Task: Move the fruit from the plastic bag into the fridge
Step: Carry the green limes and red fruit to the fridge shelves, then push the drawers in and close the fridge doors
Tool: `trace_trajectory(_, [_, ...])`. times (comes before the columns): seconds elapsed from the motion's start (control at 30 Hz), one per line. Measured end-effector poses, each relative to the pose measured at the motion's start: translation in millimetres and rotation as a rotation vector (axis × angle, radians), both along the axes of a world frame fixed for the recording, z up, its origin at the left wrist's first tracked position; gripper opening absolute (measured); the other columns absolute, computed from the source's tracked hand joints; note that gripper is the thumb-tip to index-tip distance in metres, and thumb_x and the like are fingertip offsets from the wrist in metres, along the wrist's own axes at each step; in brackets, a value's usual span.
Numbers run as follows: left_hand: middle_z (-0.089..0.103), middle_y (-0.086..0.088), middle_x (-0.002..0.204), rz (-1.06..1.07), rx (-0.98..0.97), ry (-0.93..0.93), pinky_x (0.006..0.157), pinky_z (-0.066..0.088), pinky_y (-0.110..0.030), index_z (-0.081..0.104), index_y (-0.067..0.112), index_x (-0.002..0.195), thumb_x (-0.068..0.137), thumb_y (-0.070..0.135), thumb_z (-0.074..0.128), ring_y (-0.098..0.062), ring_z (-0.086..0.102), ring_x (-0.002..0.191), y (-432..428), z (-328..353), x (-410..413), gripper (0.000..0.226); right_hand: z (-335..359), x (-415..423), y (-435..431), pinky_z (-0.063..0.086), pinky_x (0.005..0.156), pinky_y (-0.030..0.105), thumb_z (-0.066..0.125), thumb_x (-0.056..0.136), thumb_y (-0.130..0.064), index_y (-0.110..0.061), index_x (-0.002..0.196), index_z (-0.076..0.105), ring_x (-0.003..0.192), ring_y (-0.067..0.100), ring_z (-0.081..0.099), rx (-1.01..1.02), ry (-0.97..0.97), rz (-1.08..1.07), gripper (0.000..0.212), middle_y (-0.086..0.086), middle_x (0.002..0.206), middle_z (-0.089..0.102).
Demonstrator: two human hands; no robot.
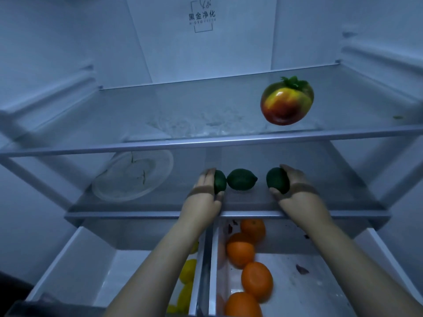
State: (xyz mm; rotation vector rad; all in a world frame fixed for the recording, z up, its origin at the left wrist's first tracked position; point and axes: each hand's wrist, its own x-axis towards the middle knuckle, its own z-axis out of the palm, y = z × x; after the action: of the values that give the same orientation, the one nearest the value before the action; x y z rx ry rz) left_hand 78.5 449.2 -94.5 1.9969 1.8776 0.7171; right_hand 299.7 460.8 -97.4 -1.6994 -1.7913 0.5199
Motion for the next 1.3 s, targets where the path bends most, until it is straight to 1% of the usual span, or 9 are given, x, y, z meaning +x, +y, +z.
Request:
trace_trajectory(0.17, [0.021, 0.000, 0.154, 0.018, -0.005, -0.017, 0.105, 0.033, -0.029, 0.018, 0.021, 0.148, 0.093, 0.025, 0.053, -0.020, 0.032, 0.136, 4.0, -4.7, 1.6, 0.065, -5.4, -1.9, 5.2, 0.036, 0.102, 0.034, 0.060, 0.089, -0.032, -0.021, 0.145, 0.027, 0.126, 0.023, 0.041, 0.008, -0.008, 0.007, 0.066, 0.007, 0.140, 0.041])
trace_trajectory(0.37, [0.007, 0.004, 0.158, 0.021, 0.012, -0.002, 0.109, 0.019, -0.024, 0.010, 0.022, 0.150, 0.094, 0.026, 0.053, -0.015, 0.013, 0.144, -2.4, -3.9, 2.9, 0.071, -5.9, -2.0, 1.4, 0.032, 0.108, 0.037, 0.061, 0.088, -0.035, -0.024, 0.147, 0.023, 0.134, 0.022, 0.034, 0.003, -0.003, 0.005, 0.072, 0.004, 0.147, 0.034])
trace_trajectory(0.5, [0.005, 0.003, 0.159, 0.029, 0.037, 0.018, 0.111, 0.017, -0.026, 0.008, 0.021, 0.151, 0.093, 0.027, 0.054, -0.015, 0.010, 0.144, -11.8, -0.9, 0.9, 0.074, -0.5, -4.6, -7.8, 0.032, 0.108, 0.038, 0.063, 0.087, -0.033, -0.023, 0.146, 0.026, 0.136, 0.023, 0.032, 0.056, -0.005, 0.009, 0.070, 0.005, 0.148, 0.033])
trace_trajectory(0.6, [0.007, -0.001, 0.159, 0.036, 0.050, 0.063, 0.116, 0.018, -0.031, 0.007, 0.019, 0.151, 0.093, 0.027, 0.053, -0.015, 0.009, 0.145, -24.0, 1.7, -2.2, 0.075, 3.8, -10.8, -16.1, 0.031, 0.107, 0.035, 0.062, 0.088, -0.030, -0.019, 0.145, 0.028, 0.135, 0.023, 0.031, 0.101, -0.024, 0.026, 0.068, 0.007, 0.147, 0.034])
trace_trajectory(0.7, [0.010, -0.001, 0.158, 0.029, 0.088, 0.088, 0.115, 0.020, -0.032, 0.008, 0.019, 0.150, 0.094, 0.033, 0.052, -0.015, 0.012, 0.144, -40.7, 3.7, -8.5, 0.073, 6.9, -20.0, -29.0, 0.033, 0.105, 0.033, 0.061, 0.088, -0.027, -0.014, 0.142, 0.033, 0.129, 0.025, 0.038, 0.156, -0.038, 0.036, 0.062, 0.011, 0.141, 0.041])
trace_trajectory(0.8, [0.008, 0.003, 0.158, 0.009, 0.098, 0.082, 0.116, 0.017, -0.030, 0.007, 0.020, 0.151, 0.095, 0.036, 0.049, -0.011, 0.007, 0.144, -58.3, 4.8, -16.6, 0.071, 8.0, -30.6, -46.1, 0.036, 0.098, 0.032, 0.058, 0.090, -0.031, -0.012, 0.137, 0.038, 0.123, 0.024, 0.040, 0.185, -0.062, 0.040, 0.055, 0.011, 0.131, 0.047])
trace_trajectory(1.03, [-0.001, 0.008, 0.159, -0.045, 0.060, 0.121, 0.117, 0.011, -0.029, 0.001, 0.023, 0.151, 0.097, 0.042, 0.042, -0.007, -0.001, 0.144, -111.6, -1.5, -37.1, 0.071, -0.1, -61.5, -95.2, 0.024, 0.109, 0.031, 0.057, 0.091, -0.032, -0.022, 0.144, 0.031, 0.137, 0.016, 0.025, 0.179, -0.025, 0.078, 0.060, -0.001, 0.147, 0.033])
trace_trajectory(1.17, [-0.001, 0.010, 0.159, -0.073, 0.061, 0.124, 0.116, 0.012, -0.030, 0.001, 0.024, 0.151, 0.097, 0.043, 0.041, -0.007, -0.002, 0.144, -139.7, -4.9, -45.0, 0.070, -7.6, -77.5, -123.3, 0.030, 0.108, 0.036, 0.058, 0.090, -0.031, -0.022, 0.142, 0.033, 0.134, 0.016, 0.028, 0.175, -0.038, 0.078, 0.058, -0.002, 0.144, 0.036])
trace_trajectory(1.3, [0.002, 0.008, 0.159, -0.106, 0.077, 0.129, 0.116, 0.014, -0.031, 0.004, 0.021, 0.151, 0.097, 0.042, 0.040, -0.008, 0.000, 0.145, -170.2, -18.2, -54.7, 0.069, -24.1, -92.7, -154.1, 0.028, 0.106, 0.032, 0.060, 0.088, -0.027, -0.016, 0.139, 0.039, 0.129, 0.020, 0.034, 0.190, -0.074, 0.113, 0.056, 0.001, 0.139, 0.042])
